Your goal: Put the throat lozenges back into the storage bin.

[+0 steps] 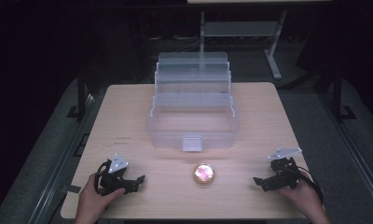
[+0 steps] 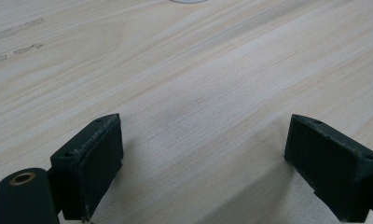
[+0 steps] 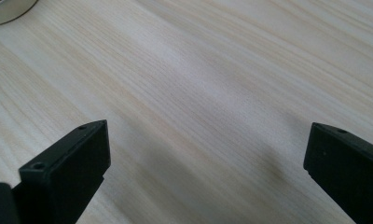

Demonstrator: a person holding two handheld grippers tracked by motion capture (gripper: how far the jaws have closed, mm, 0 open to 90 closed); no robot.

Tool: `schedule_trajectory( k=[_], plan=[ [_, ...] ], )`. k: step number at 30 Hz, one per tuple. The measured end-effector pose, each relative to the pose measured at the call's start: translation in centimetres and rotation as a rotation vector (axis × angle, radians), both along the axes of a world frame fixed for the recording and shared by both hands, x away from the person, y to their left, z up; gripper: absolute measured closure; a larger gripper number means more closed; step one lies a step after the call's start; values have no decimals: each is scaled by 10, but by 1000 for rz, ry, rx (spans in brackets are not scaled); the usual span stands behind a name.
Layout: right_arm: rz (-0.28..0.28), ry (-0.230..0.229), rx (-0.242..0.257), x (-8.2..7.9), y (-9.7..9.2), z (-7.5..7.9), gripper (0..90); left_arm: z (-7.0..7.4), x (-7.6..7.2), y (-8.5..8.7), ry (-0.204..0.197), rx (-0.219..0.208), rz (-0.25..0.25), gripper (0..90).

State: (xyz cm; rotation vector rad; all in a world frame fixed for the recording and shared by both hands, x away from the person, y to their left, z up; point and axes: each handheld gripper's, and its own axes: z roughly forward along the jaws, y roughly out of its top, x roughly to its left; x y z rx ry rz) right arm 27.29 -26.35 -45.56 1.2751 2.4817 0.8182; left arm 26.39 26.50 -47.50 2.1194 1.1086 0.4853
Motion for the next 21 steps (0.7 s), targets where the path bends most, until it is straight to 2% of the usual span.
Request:
schedule_trajectory(
  k=[21],
  plan=[
    [22,4,0,5,5,12,1,0,0,0,0,0,0,105]
  ],
)
